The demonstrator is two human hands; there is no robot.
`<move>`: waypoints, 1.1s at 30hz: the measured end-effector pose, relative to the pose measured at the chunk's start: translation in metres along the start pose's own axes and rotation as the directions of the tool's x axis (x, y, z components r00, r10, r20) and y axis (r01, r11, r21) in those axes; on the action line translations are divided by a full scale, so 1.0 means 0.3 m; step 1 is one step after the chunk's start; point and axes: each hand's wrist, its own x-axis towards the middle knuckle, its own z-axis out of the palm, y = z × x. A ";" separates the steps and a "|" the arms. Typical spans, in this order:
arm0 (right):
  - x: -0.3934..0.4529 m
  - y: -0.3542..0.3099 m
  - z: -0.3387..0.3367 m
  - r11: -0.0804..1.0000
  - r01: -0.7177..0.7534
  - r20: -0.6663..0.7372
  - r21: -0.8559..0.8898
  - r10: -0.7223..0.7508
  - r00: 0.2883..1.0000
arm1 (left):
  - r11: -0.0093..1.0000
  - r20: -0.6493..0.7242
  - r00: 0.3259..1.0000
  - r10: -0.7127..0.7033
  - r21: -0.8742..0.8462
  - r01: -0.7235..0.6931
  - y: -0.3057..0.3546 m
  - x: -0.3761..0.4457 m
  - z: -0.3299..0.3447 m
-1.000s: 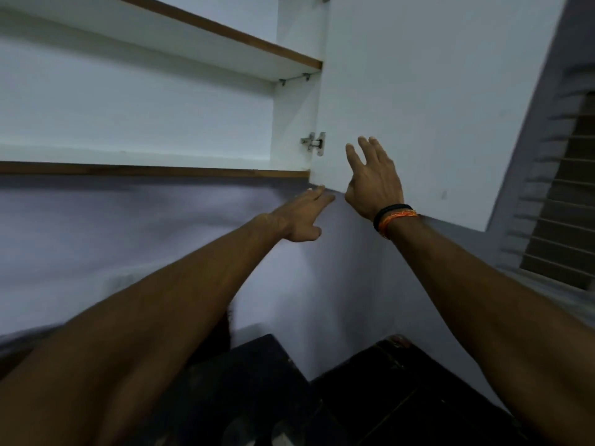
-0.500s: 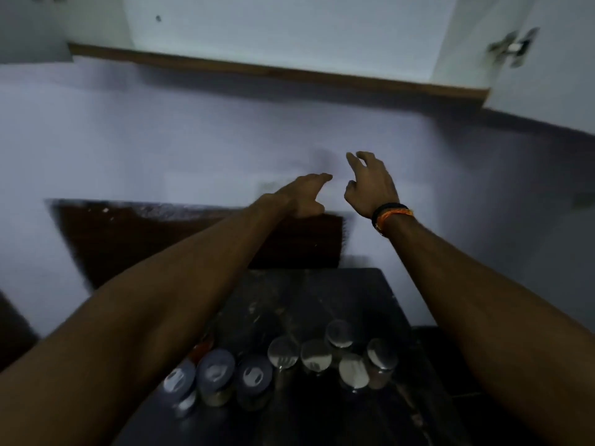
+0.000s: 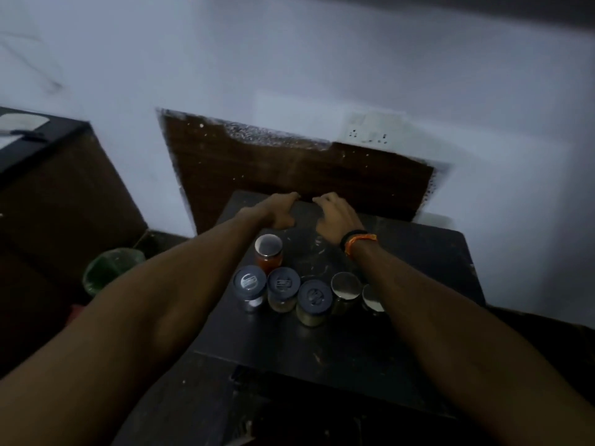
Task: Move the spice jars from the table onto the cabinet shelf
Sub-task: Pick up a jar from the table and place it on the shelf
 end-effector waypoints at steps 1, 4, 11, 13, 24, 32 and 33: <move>-0.008 -0.020 0.037 1.000 0.005 0.026 0.012 -0.005 1.000 | 1.000 0.006 1.000 -0.019 -0.017 0.020 -0.033 -0.017 0.021; -0.046 -0.079 0.154 0.998 0.001 0.092 0.063 -0.007 0.996 | 0.995 0.001 0.995 -0.096 -0.028 0.096 -0.126 -0.083 0.096; -0.147 -0.140 0.354 0.995 -0.006 0.208 0.100 -0.015 0.978 | 0.981 -0.021 0.982 -0.186 -0.070 0.184 -0.257 -0.191 0.253; -0.150 -0.153 0.390 0.997 -0.006 0.234 0.074 -0.012 0.972 | 0.978 -0.018 0.979 -0.201 -0.068 0.199 -0.283 -0.209 0.281; -0.128 -0.165 0.473 0.995 -0.035 0.294 -0.095 0.062 0.954 | 0.959 0.104 0.955 -0.278 -0.016 0.281 -0.388 -0.241 0.387; -0.104 -0.216 0.523 0.984 0.167 0.159 -0.060 -0.156 0.975 | 0.968 0.144 0.962 -0.232 -0.065 0.243 -0.436 -0.209 0.371; -0.099 -0.234 0.529 0.979 0.200 0.160 -0.048 -0.190 0.969 | 0.969 0.149 0.963 -0.223 -0.074 0.236 -0.442 -0.207 0.370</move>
